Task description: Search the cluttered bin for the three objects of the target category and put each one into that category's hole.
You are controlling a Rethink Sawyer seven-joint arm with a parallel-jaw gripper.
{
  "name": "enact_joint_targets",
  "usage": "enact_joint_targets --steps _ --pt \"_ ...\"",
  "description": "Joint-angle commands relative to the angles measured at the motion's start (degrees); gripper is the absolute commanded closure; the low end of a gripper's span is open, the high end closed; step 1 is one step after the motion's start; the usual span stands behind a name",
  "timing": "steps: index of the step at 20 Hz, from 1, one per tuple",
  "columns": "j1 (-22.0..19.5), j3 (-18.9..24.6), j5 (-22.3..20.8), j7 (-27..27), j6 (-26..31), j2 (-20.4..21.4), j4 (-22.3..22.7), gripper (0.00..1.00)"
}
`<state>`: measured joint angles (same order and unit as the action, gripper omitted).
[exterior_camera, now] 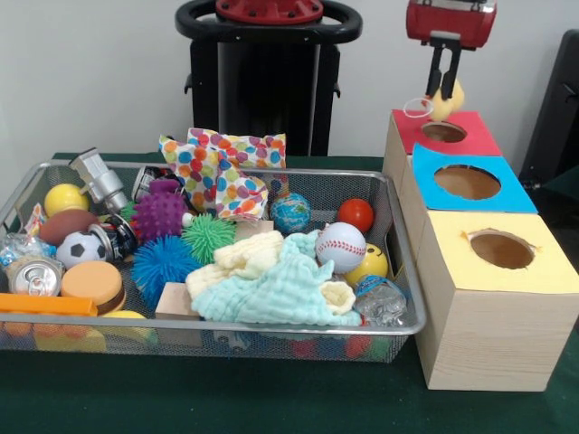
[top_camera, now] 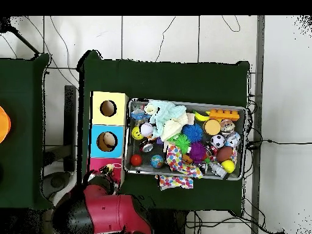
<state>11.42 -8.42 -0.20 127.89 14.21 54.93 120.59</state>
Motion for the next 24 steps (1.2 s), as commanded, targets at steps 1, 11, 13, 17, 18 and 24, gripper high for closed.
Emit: enact_joint_targets --steps 1,11,13,17,18,24 --pt "-4.8 2.4 0.4 9.1 -6.4 -3.3 7.1 1.00" --pt "-7.5 2.6 -0.7 7.6 -12.6 -9.1 6.3 1.00" --pt "-4.7 1.4 1.5 7.8 -9.2 -8.9 3.5 1.00" --pt "1.5 -1.7 4.9 9.4 -2.7 -7.4 -0.7 1.00" --pt "1.9 -2.0 5.1 9.5 -2.4 -7.3 -0.8 1.00" --pt "4.8 -3.6 7.0 9.5 0.8 -6.8 -2.1 1.00"
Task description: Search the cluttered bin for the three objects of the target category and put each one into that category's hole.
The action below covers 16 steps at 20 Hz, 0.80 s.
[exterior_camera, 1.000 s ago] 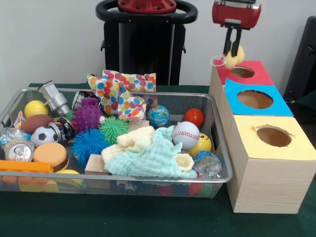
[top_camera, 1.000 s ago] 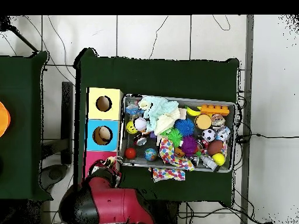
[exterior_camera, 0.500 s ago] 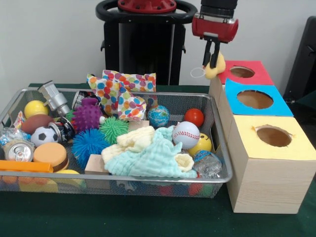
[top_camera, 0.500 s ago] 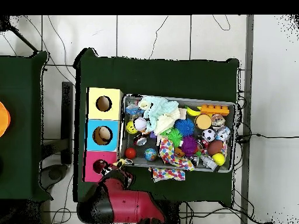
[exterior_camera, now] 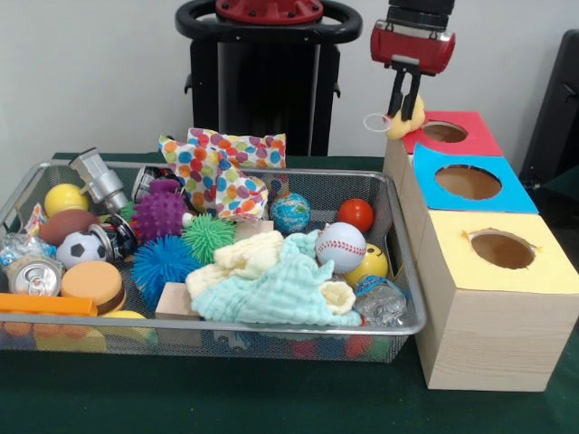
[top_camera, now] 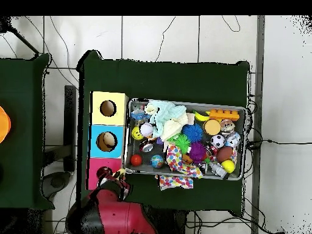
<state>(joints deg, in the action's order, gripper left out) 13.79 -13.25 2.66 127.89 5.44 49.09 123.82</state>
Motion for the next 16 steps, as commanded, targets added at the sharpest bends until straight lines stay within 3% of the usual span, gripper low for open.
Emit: enact_joint_targets --steps 1,8,16 --pt "2.8 1.0 4.4 9.5 10.2 -0.9 -5.7 1.00" --pt "3.7 0.5 4.9 8.7 12.2 -0.5 -6.9 1.00" --pt "4.8 0.2 5.6 9.5 9.9 -1.6 -6.5 1.00"
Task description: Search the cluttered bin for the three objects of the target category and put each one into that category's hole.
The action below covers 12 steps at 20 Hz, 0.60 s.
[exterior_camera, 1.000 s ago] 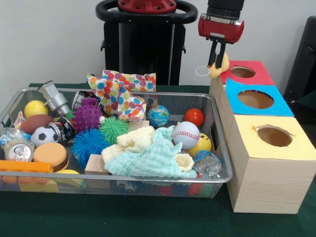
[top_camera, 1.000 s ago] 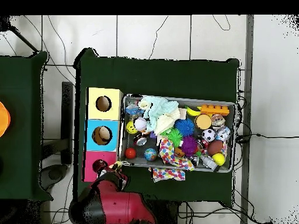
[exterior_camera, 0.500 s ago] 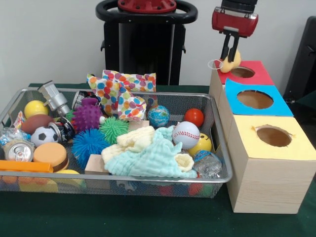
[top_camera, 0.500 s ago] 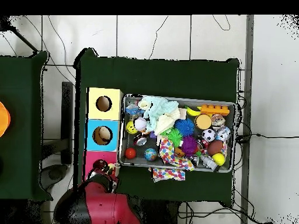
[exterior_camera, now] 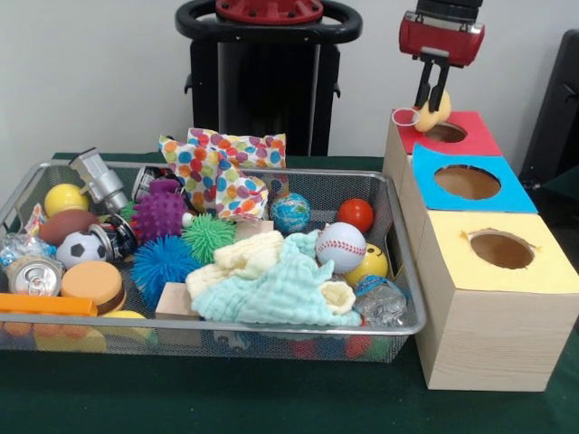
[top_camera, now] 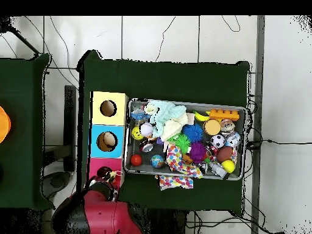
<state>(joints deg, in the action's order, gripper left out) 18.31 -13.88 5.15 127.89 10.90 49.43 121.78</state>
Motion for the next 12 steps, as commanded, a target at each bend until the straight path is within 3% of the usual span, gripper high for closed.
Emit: enact_joint_targets --steps 1,12 --pt "0.1 0.8 3.1 9.3 4.4 -1.9 -4.6 1.00" --pt "2.7 -0.9 4.5 10.4 5.1 -3.4 -7.1 1.00"
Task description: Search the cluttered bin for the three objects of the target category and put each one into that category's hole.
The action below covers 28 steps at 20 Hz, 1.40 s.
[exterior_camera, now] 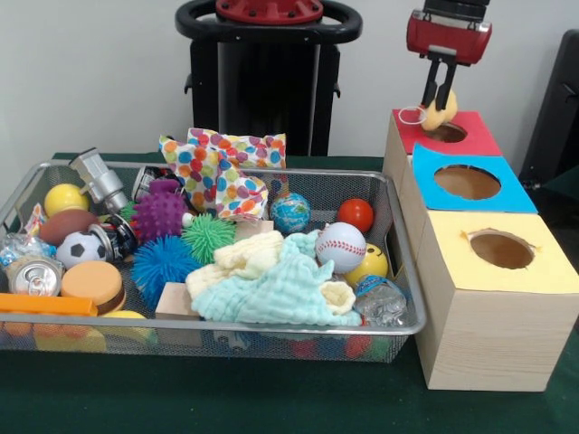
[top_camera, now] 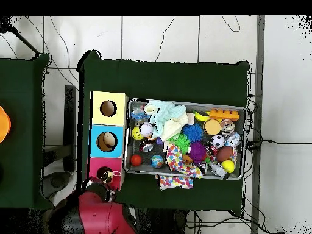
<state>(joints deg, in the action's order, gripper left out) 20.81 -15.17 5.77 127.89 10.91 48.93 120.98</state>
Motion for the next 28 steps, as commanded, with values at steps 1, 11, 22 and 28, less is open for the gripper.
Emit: enact_joint_targets --steps 1,11,22,28 --pt "-0.2 0.6 3.9 10.2 4.6 -3.1 -6.2 1.00" --pt "-1.0 1.4 4.7 9.4 3.9 -4.0 -6.1 1.00" --pt "-1.2 1.3 3.0 7.5 1.5 -4.3 -6.2 1.00" --pt "-0.9 1.3 2.5 6.8 2.0 -4.6 -6.9 1.00"
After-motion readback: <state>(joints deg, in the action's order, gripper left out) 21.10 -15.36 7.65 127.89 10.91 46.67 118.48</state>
